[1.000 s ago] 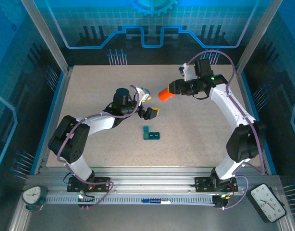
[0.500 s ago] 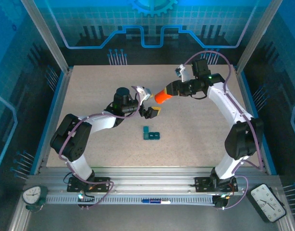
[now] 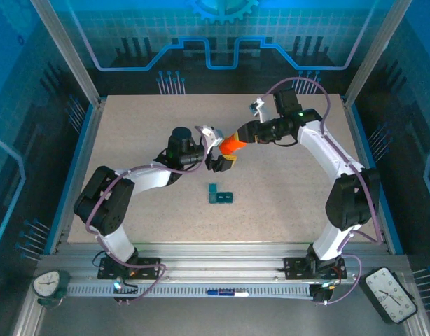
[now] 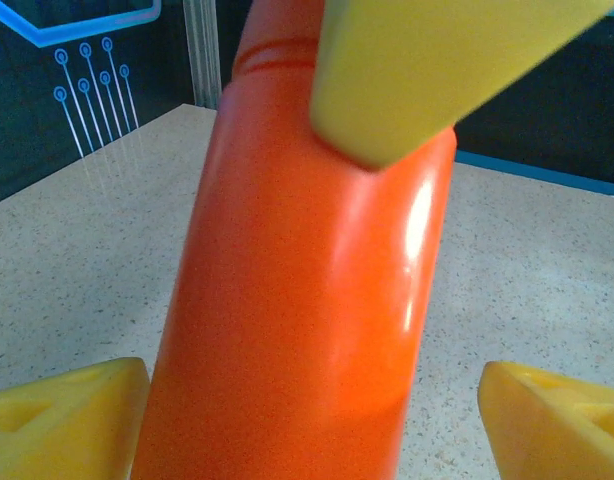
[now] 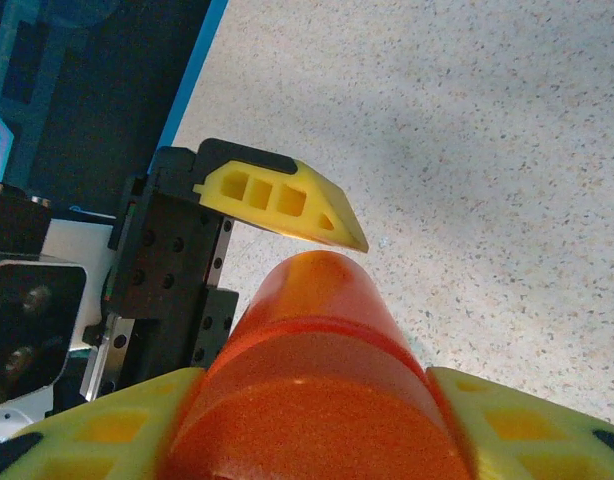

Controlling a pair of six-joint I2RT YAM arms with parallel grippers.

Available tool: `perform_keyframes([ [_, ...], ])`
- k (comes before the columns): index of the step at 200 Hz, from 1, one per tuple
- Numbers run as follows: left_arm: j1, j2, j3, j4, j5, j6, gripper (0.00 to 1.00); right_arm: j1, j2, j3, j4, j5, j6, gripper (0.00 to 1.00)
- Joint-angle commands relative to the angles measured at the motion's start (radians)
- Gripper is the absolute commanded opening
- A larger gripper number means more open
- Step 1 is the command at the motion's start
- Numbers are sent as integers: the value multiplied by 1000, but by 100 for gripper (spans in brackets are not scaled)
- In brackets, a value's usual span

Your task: Sort the pills into containers

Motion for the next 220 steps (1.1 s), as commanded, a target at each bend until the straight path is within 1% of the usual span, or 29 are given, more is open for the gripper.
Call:
perform_keyframes([
  [1,-5,10,34,-3,21,25,81,10,7,-23,35,-60,17,47],
  [24,-5,12,40,-24,29,27,75,7,7,-43,60,-79,32,47],
  [49,-5,17,42,-32,34,27,73,3,2,-60,88,-100,52,47],
  [115,-5,35,39,-43,37,22,74,-3,2,-70,109,-112,71,46],
  [171,-5,24,42,-32,34,10,71,-3,2,-95,124,-108,78,46],
  [220,-5,26,48,-50,43,7,62,-4,-3,-109,141,-118,86,46],
])
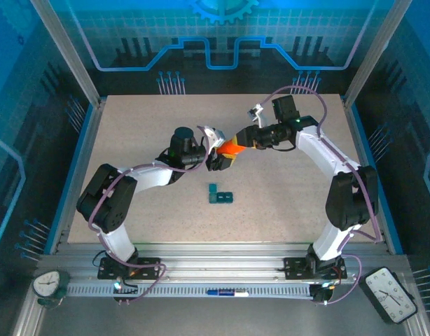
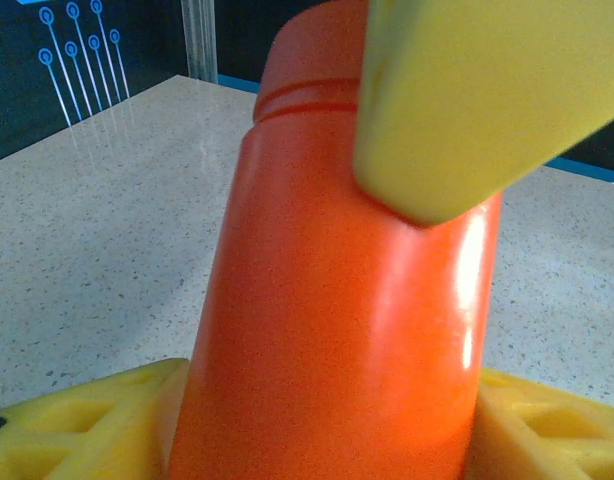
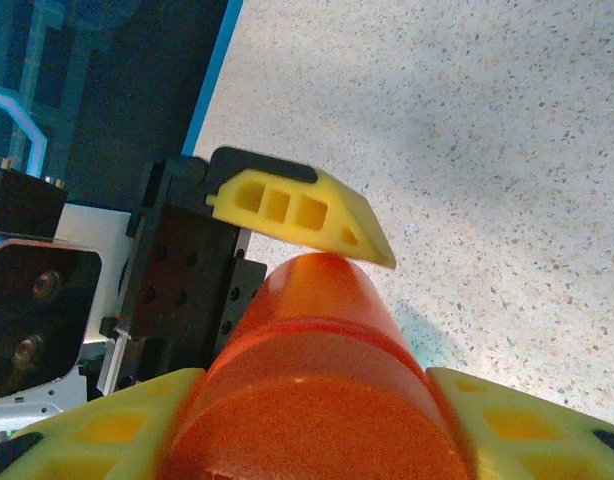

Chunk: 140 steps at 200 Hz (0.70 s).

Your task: Sort the pills into containers

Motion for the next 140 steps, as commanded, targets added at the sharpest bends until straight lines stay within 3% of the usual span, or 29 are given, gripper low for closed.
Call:
perform_keyframes([
  [1,-5,-1,32,-8,40,10,62,-3,-3,-7,30,-45,11,46],
  [18,-5,1,31,-12,42,4,61,-4,-6,-11,39,-52,19,46],
  [42,-5,2,27,-9,39,0,69,-6,-8,-14,48,-58,25,46],
  [86,-5,5,29,-12,39,-4,70,-6,-10,-19,50,-58,28,45],
  [114,-4,5,30,-14,41,-8,63,-8,-10,-27,53,-58,28,45],
  [140,-5,-2,35,-13,39,-35,48,-9,-12,-35,57,-55,29,45],
])
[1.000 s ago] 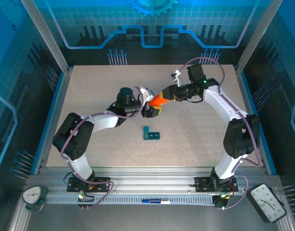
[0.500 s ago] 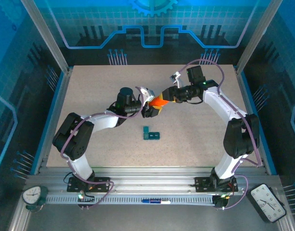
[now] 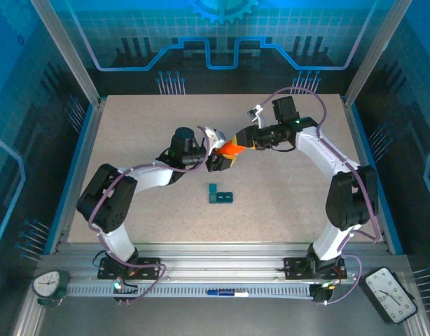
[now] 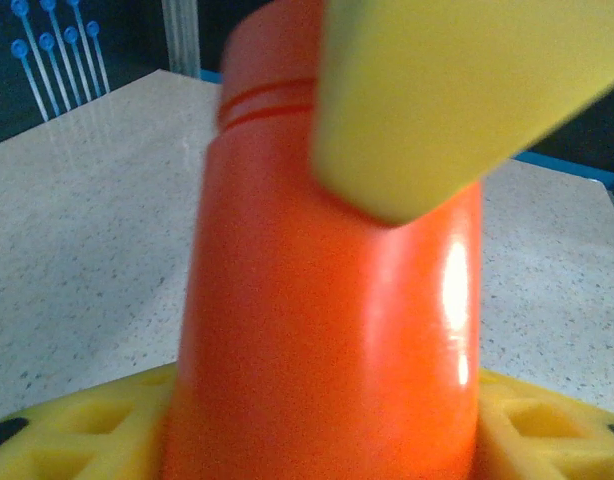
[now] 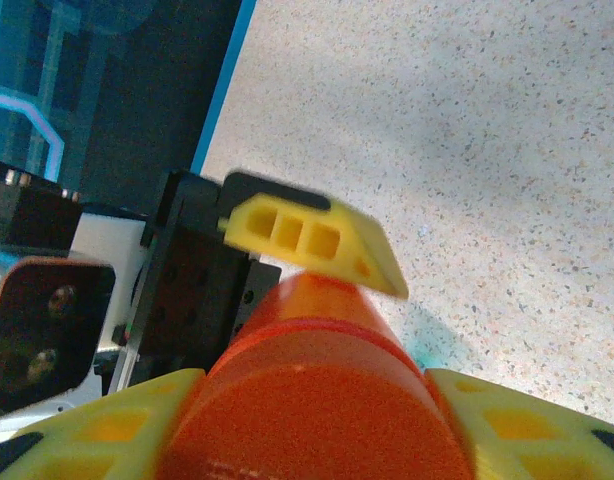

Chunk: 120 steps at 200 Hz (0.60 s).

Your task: Sort the pills into containers

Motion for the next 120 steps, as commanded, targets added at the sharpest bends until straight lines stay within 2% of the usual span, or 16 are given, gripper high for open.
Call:
perform_keyframes([
  [1,0,-3,35,0,13,-30,47,-8,-12,-16,21,-27,5,45],
  [17,1,-8,47,-20,11,-61,37,-11,-17,-18,23,-28,8,49],
  [40,1,-22,70,-73,7,-105,27,-35,-57,-43,48,-23,38,71],
  [58,2,-37,74,-96,-3,-137,22,-72,-123,-113,118,-27,100,80],
  [78,1,-56,79,-132,-12,-161,21,-103,-217,-224,225,-1,202,84],
  [98,-1,-66,93,-183,-2,-165,18,-107,-306,-325,310,104,309,84],
  [120,0,-73,106,-245,0,-160,6,-105,-385,-426,422,216,442,85],
])
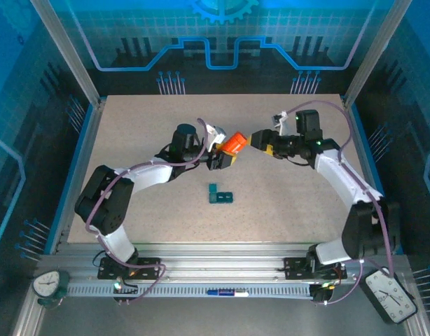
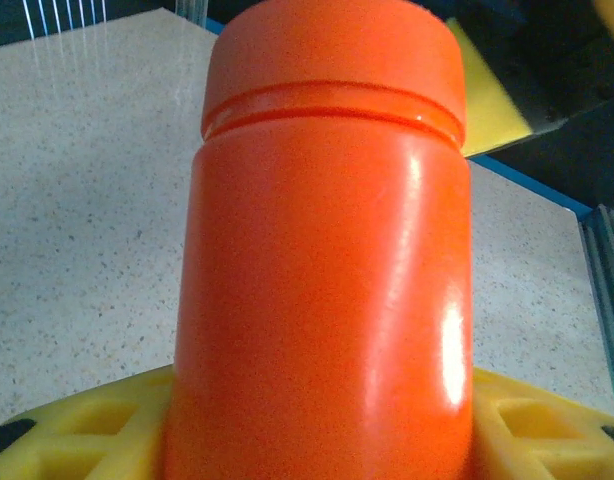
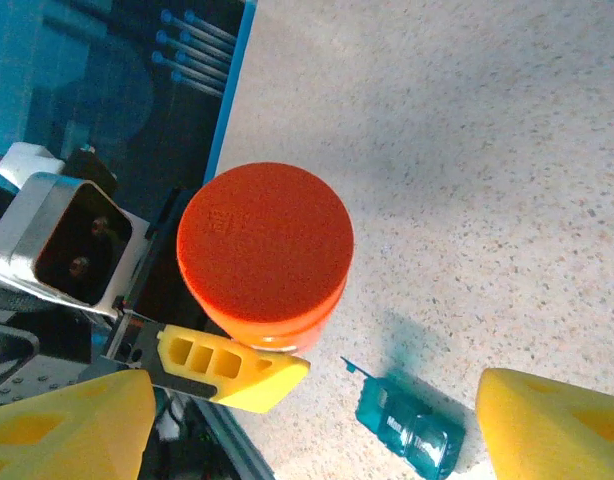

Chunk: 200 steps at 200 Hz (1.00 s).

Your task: Sort the pills into containers

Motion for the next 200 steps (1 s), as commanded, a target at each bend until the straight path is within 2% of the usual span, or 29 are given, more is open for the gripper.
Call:
perform_keyframes([
  [1,1,-48,47,-72,14,-18,5,0,-79,-84,170,132,193,85],
  [17,1,-58,41,-87,14,-16,0,13,-102,-112,209,185,246,85],
  [48,-5,-76,41,-128,2,0,0,59,-84,-74,192,257,253,86],
  [138,-24,-85,55,-179,-17,36,0,164,68,67,180,275,255,86],
  [169,-25,-87,51,-173,-25,35,0,179,89,73,182,272,255,81],
  [200,-27,-87,50,-167,-34,28,0,186,91,63,192,263,254,66],
])
